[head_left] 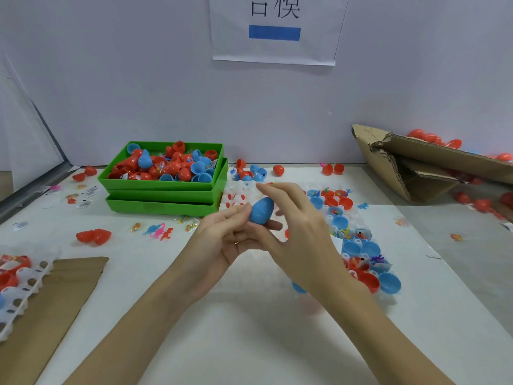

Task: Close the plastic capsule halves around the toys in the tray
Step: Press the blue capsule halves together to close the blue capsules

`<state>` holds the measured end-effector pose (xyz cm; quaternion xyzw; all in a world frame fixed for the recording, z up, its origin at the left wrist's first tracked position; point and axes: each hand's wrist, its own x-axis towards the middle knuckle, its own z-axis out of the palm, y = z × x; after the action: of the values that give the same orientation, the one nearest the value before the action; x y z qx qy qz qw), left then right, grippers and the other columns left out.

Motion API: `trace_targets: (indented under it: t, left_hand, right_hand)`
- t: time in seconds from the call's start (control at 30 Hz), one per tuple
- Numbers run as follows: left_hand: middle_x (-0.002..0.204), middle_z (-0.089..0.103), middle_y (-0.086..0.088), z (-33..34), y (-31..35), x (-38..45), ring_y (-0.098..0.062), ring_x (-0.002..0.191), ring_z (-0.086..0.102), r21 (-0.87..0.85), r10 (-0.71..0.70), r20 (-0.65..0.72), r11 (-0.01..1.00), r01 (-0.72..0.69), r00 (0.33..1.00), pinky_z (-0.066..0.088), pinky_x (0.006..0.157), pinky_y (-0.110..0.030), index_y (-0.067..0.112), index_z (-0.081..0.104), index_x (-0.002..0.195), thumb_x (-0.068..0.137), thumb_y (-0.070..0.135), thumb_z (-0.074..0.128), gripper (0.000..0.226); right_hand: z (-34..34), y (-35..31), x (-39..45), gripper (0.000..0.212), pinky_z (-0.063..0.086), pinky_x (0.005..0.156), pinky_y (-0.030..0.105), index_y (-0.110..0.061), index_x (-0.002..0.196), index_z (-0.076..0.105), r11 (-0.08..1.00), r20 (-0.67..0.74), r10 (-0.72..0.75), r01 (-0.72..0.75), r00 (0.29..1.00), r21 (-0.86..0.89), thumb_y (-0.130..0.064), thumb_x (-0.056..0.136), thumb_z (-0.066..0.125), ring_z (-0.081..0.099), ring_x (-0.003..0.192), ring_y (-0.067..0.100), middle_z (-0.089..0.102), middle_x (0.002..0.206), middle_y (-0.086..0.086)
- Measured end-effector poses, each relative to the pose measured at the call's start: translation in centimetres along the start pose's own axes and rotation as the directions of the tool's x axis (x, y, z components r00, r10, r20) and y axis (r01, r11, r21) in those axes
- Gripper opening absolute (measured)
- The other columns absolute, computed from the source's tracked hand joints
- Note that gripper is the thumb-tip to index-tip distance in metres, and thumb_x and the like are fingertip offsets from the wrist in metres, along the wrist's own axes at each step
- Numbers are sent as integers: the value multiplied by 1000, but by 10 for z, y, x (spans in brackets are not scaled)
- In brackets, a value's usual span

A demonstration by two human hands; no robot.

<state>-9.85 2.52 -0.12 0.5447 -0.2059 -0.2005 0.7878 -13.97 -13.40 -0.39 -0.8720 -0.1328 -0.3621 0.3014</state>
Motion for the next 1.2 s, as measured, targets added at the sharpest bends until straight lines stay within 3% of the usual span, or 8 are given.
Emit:
trace_targets:
  t: [0.27,0.5,0.73,0.8,0.87,0.97,1.1,1.2]
  left_hand:
    - [114,75,-23,-1,-1,-1,-36,116,71,-18,-5,-11,1000,4,1000,61,91,-39,3,77,114,97,35,61,39]
    - [106,76,-26,0,-4,-1,-35,106,75,60,35,-112,998,-28,993,63,84,-35,2,77,109,94,33,64,36]
    - [104,79,-19,-5,-5,3,-38,95,77,187,33,-155,982,-3,987,64,79,-34,13,69,124,89,52,65,53]
    - [103,78,-21,-7,-2,3,-39,92,77,164,36,-181,986,-6,983,64,76,-33,10,67,125,93,53,58,54]
    - [98,77,-25,-11,0,4,-40,85,76,128,56,-209,991,-29,976,64,71,-34,5,72,115,95,51,56,53]
    - [90,74,-30,-16,3,4,-40,75,73,116,68,-221,992,-43,973,62,64,-32,4,80,95,93,52,57,53]
    - [84,72,-31,-20,1,6,-39,70,71,130,65,-215,991,-37,974,60,59,-32,4,80,88,92,53,57,54]
    - [82,72,-31,-24,2,8,-38,68,71,136,58,-211,990,-29,976,59,57,-32,4,80,86,91,52,56,54]
  right_hand:
    - [-2,-1,1,41,52,90,14,-12,134,63,993,103,39,-50,994,104,-20,95,72,67,92,12,72,114,1]
    - [-1,4,1,61,44,85,4,-23,144,57,996,151,77,-81,986,20,-55,93,50,55,96,2,63,121,-6]
    - [-5,13,7,46,51,81,12,-23,142,57,948,146,211,-239,966,211,-20,98,69,62,93,4,62,113,-8]
    - [-14,19,18,40,56,79,17,-25,135,61,776,108,420,-419,901,472,-23,96,70,70,96,7,71,113,-4]
    - [-27,36,38,40,59,78,19,-19,127,63,370,175,626,-487,760,791,-25,88,73,74,98,13,75,113,3]
    - [-50,76,84,37,59,89,27,6,132,58,-157,280,733,-247,620,956,-11,99,61,70,107,24,69,123,19]
    - [-72,121,146,44,44,114,34,8,146,40,-171,192,828,-90,526,981,-15,109,44,54,135,30,50,149,23]
    - [-72,134,159,45,38,118,35,8,152,28,-13,175,853,-314,492,949,-11,112,33,42,145,34,38,158,24]
